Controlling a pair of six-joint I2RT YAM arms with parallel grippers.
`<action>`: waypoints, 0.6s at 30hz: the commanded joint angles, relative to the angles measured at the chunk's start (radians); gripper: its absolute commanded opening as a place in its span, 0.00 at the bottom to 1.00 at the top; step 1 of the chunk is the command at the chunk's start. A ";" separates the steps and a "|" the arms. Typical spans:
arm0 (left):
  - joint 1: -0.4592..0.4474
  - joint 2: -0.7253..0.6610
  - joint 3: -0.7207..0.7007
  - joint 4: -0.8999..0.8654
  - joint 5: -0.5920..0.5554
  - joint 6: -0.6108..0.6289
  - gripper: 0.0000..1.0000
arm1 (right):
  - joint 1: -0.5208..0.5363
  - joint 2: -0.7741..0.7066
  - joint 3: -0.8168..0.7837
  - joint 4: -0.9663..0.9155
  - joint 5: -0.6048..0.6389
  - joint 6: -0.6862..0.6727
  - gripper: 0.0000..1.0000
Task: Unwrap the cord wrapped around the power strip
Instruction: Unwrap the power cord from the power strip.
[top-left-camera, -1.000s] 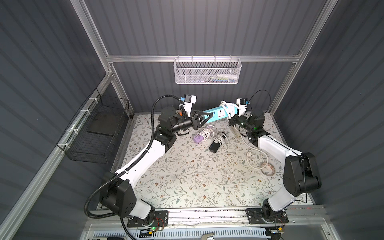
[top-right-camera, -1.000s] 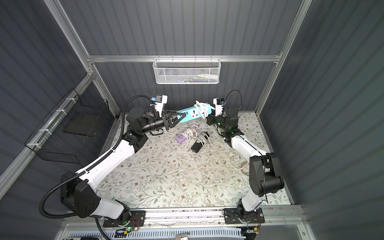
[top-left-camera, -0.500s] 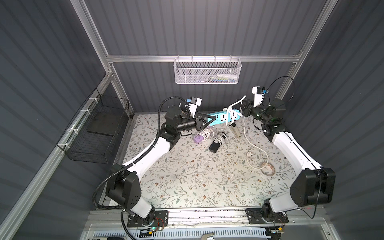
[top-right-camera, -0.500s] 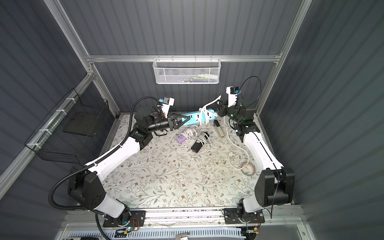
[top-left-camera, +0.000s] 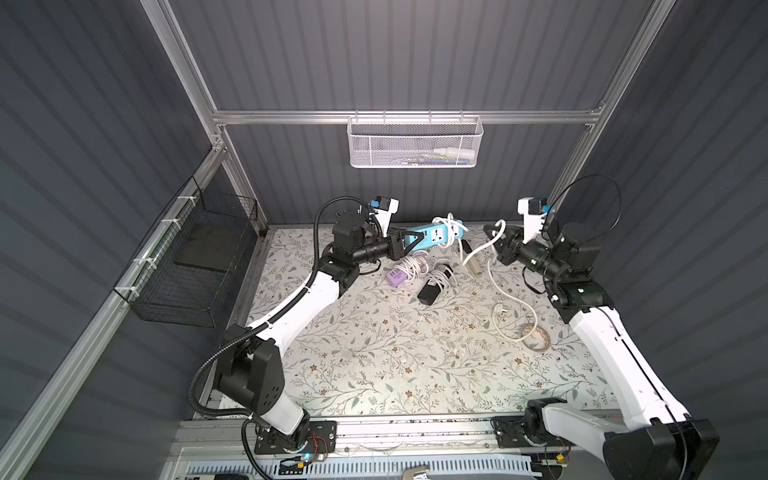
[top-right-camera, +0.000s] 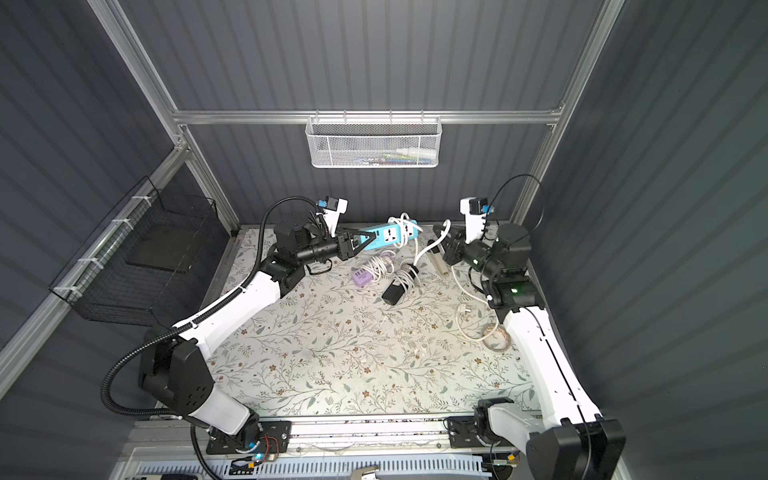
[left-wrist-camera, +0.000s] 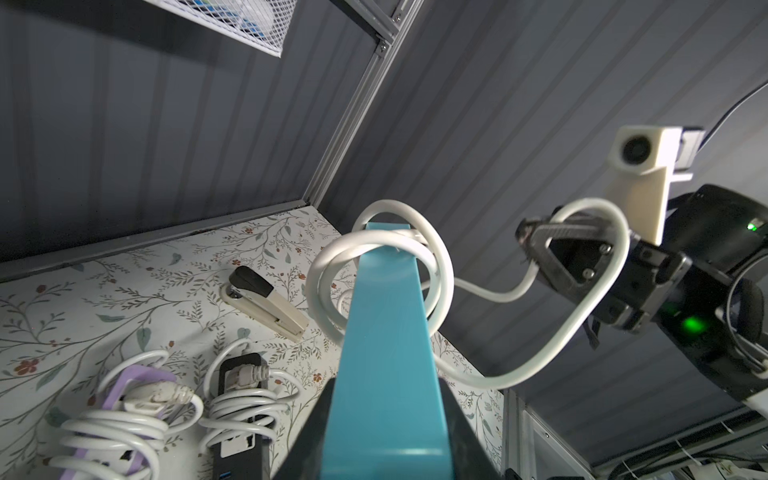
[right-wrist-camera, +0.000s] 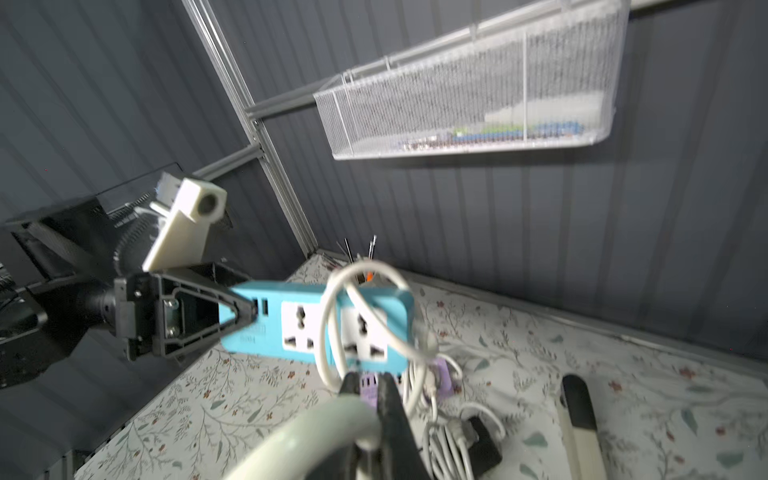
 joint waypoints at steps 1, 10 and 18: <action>0.022 -0.077 0.020 0.056 -0.021 0.020 0.00 | 0.002 0.018 -0.067 -0.110 0.045 0.004 0.00; 0.024 -0.092 0.040 0.125 0.037 -0.066 0.00 | 0.020 0.247 -0.054 -0.099 0.106 0.036 0.00; 0.013 -0.092 0.031 0.227 0.101 -0.174 0.00 | 0.022 0.519 0.155 -0.159 0.161 0.036 0.00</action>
